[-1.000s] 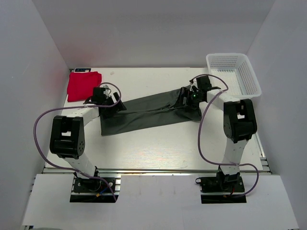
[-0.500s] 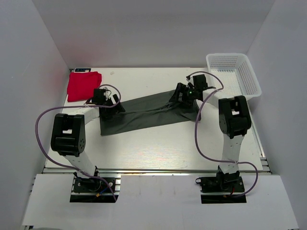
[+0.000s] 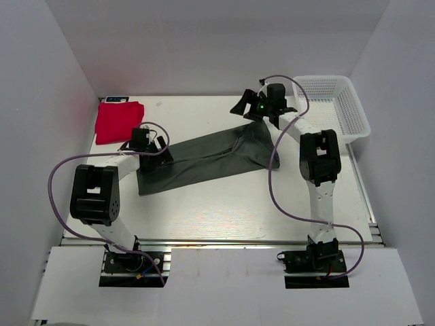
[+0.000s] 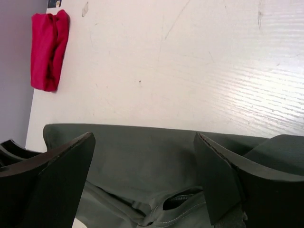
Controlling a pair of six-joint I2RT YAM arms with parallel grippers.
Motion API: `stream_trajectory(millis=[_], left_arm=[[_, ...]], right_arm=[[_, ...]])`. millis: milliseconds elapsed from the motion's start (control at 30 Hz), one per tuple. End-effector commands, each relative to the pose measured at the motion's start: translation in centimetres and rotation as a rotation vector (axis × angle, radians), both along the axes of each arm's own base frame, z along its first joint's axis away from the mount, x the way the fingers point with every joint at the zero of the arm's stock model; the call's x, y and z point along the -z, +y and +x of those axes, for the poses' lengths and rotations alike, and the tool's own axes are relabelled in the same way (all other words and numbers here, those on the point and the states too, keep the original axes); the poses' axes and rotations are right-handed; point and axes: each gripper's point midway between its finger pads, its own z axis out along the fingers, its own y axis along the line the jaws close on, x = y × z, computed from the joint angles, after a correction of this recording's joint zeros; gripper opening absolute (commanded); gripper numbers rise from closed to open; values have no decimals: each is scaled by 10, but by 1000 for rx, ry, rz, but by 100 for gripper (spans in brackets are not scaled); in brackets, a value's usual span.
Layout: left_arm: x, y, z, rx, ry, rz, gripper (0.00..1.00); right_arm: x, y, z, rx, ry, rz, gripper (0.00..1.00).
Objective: Fold and stack the t-shirts
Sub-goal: Rotate the tshirt 90 degrees
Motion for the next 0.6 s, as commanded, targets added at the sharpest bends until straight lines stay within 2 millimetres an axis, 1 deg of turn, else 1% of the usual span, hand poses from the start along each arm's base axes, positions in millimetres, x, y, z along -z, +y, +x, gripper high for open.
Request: stream_trajectory(millis=[0, 33, 67, 100, 133, 167, 200, 233, 267, 300, 367, 400, 433, 467, 500, 567], left_arm=[[12, 13, -31, -23, 100, 47, 100], [8, 13, -26, -23, 88, 46, 100], [5, 12, -26, -11, 79, 43, 100], [2, 11, -22, -11, 68, 42, 100], [-7, 11, -17, -11, 44, 40, 100], [-7, 11, -17, -4, 42, 45, 100], [-11, 8, -14, 14, 29, 50, 100], [-19, 7, -8, 14, 6, 48, 100], [-22, 6, -6, 34, -5, 51, 100], [-31, 2, 1, 60, -30, 41, 100], [-31, 2, 9, 104, -24, 63, 100], [-47, -3, 24, 134, -58, 57, 100], [-49, -4, 28, 158, -60, 62, 100], [-45, -5, 30, 196, -48, 75, 100], [-50, -10, 37, 230, -72, 65, 100], [-43, -10, 42, 238, -68, 70, 100]], right_arm=[[-15, -7, -2, 20, -25, -85, 90], [-25, -12, -13, 23, -5, -111, 90], [-17, -17, -19, 34, 1, -145, 90], [2, -30, -33, 47, 54, -204, 90], [13, -38, -49, 60, 88, -241, 90], [-5, -40, -58, 62, 61, -245, 90], [18, -51, -86, 51, 131, -291, 90], [23, -53, -95, 52, 151, -300, 90], [17, -55, -102, 45, 142, -302, 90], [36, -60, -125, 27, 201, -315, 90], [42, -62, -135, 13, 218, -312, 90], [54, -63, -145, -8, 254, -302, 90], [57, -62, -148, -19, 261, -301, 90], [65, -63, -150, -22, 277, -300, 90], [66, -59, -148, -34, 254, -287, 90], [72, -56, -147, -44, 251, -263, 90]])
